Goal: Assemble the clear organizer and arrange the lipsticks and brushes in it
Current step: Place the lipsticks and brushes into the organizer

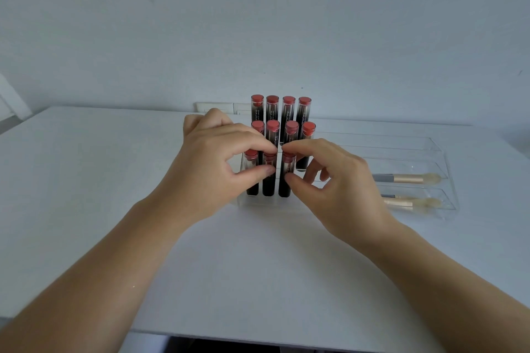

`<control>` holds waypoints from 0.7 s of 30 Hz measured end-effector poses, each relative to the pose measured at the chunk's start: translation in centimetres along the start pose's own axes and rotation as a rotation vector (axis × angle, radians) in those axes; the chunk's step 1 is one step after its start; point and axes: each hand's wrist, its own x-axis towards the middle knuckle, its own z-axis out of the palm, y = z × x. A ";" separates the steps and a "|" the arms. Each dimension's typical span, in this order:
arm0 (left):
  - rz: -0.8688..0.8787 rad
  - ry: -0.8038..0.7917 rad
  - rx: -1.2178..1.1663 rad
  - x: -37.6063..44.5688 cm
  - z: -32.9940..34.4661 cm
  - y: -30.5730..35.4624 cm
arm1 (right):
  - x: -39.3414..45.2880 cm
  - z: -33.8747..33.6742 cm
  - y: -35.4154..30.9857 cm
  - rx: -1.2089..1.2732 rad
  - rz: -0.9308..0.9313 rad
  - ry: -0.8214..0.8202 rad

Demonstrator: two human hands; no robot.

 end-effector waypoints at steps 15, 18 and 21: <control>0.003 0.052 -0.084 -0.2 -0.9 -0.1 | -0.2 -0.1 0.3 -0.043 -0.032 0.005; -0.025 0.051 -0.098 -0.3 -1.4 -0.7 | -0.2 -0.2 0.5 -0.038 -0.014 -0.011; -0.033 0.032 -0.091 -0.4 -1.5 -1.0 | -0.3 -0.3 0.6 -0.041 -0.010 -0.025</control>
